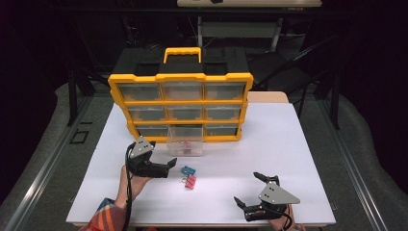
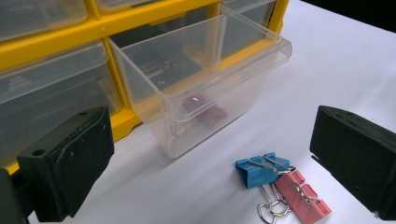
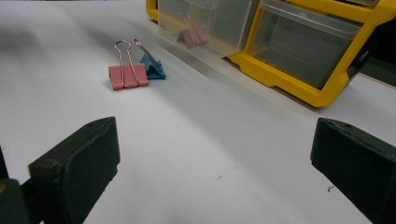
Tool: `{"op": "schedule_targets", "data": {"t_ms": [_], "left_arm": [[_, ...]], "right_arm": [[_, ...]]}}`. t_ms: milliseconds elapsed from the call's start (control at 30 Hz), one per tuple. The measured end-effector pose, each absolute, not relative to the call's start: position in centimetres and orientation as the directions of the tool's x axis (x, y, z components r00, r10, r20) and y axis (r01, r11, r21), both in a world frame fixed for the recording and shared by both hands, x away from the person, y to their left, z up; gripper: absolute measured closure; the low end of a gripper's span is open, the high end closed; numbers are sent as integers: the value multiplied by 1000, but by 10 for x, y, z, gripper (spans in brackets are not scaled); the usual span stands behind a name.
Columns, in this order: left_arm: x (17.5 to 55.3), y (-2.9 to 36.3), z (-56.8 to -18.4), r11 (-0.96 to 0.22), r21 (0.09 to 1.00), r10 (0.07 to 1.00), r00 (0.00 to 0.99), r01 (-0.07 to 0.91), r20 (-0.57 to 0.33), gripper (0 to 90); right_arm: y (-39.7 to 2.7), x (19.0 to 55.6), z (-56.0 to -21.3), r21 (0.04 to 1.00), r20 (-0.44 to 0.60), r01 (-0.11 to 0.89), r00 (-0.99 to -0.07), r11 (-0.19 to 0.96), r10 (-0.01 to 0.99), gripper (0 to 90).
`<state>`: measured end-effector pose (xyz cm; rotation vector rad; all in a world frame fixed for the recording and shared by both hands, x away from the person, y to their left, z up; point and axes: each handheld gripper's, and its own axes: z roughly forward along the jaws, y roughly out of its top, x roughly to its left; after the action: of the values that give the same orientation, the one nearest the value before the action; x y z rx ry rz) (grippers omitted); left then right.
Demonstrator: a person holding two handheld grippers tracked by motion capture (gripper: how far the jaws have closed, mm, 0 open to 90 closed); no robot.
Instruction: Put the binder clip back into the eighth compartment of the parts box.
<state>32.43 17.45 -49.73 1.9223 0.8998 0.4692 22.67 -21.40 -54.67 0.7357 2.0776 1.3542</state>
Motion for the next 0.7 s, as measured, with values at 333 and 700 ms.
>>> {"op": "schedule_targets", "data": {"t_ms": [333,700], "left_arm": [[314,166,-507,-290,865,761,647,410,-52,0],[309,147,-515,-306,850,747,662,428,-64,0]], "right_arm": [[-212,227,-548,924,-150,149,-704,351,695,7],[-210,228,-549,921,-147,156,-708,356,690,7]]}}
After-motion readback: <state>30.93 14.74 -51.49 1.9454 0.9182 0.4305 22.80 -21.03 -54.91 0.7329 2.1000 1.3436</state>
